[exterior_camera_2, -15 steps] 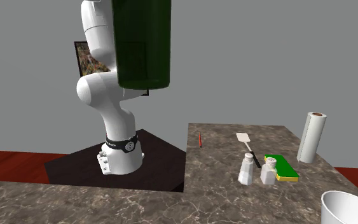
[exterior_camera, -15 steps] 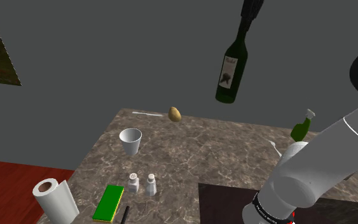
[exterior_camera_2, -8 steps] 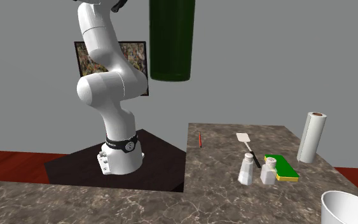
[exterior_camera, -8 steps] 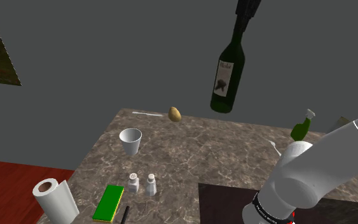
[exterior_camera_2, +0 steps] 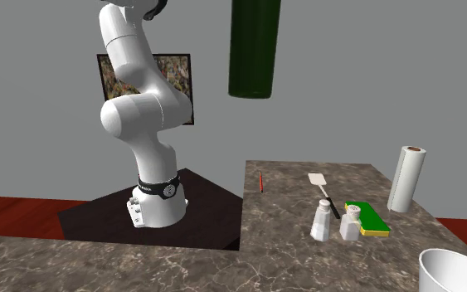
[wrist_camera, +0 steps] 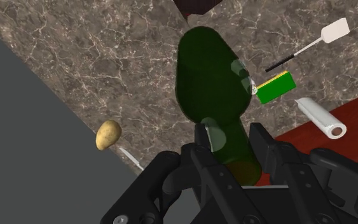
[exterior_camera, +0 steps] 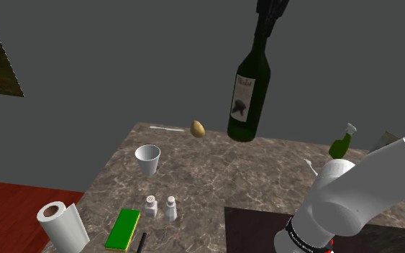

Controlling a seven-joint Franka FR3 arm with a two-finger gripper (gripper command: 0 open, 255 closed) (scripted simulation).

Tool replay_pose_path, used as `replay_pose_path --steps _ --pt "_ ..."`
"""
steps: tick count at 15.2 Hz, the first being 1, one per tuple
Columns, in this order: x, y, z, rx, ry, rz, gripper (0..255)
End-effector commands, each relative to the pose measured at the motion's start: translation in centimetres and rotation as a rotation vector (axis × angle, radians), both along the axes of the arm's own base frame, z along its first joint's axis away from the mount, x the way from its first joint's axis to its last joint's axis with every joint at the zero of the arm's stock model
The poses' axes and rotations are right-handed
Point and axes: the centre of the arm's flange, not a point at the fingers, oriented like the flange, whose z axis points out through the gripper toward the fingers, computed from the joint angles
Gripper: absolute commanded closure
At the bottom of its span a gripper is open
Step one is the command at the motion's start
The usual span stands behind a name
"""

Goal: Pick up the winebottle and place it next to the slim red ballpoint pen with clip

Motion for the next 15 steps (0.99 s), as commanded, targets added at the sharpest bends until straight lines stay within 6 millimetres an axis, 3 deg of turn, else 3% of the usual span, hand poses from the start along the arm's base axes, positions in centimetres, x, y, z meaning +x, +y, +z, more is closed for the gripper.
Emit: replay_pose_path --steps 1,15 --pt "-1.1 2.7 0.1 0.000 0.000 -0.002 255" --pt "-6.3 20.4 0.2 0.000 0.000 -0.002 255"
